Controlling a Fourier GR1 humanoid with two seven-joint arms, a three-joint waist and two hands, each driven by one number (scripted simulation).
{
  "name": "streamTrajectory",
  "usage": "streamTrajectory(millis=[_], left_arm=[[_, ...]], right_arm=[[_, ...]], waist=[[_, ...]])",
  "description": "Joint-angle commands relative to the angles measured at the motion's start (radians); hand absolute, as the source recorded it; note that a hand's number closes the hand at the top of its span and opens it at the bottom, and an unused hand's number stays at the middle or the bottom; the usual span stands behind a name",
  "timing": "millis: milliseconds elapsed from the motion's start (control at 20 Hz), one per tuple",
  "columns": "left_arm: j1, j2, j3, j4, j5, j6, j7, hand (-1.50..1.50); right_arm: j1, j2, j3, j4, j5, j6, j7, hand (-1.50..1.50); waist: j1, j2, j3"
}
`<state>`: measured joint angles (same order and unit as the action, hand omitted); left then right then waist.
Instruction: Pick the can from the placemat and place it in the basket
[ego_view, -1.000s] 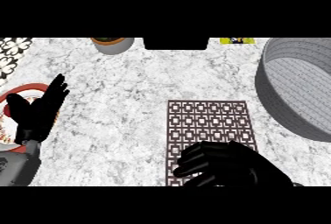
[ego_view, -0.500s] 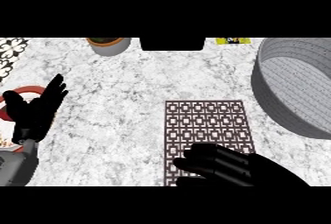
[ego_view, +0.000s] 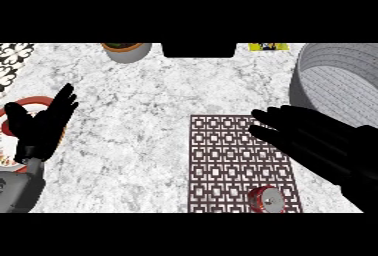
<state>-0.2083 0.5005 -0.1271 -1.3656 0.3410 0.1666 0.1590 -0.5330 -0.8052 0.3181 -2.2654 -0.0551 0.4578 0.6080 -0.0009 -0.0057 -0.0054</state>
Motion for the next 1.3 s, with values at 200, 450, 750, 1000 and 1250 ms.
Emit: streamTrajectory(millis=[200, 450, 750, 1000, 1250], left_arm=[[0.022, -0.014, 0.02, 0.007, -0.029, 0.005, -0.026, 0.0], [0.02, -0.038, 0.02, -0.022, -0.035, -0.015, 0.008, 0.0], [0.029, -0.008, 0.063, -0.043, -0.043, -0.036, 0.027, 0.0], [0.007, -0.058, 0.063, 0.0, -0.065, -0.038, 0.02, 0.0], [0.027, -0.054, 0.084, -0.029, -0.079, -0.062, 0.024, 0.0]], right_arm=[[-0.103, -0.173, -0.182, 0.127, -0.458, 0.277, 0.085, -1.5], [-0.016, -0.187, -0.288, 0.16, -0.571, 0.347, 0.04, -1.5], [0.204, -0.084, -0.487, 0.158, -0.472, 0.392, -0.121, -1.5], [0.414, 0.102, -0.551, 0.105, -0.233, 0.519, -0.306, -1.5], [0.429, 0.298, -0.437, 0.106, 0.093, 0.489, -0.448, -1.5]], waist=[[-0.003, 0.003, 0.004], [-0.005, 0.004, 0.005], [-0.006, 0.003, 0.007], [-0.011, 0.006, 0.007], [0.004, 0.007, 0.007]])
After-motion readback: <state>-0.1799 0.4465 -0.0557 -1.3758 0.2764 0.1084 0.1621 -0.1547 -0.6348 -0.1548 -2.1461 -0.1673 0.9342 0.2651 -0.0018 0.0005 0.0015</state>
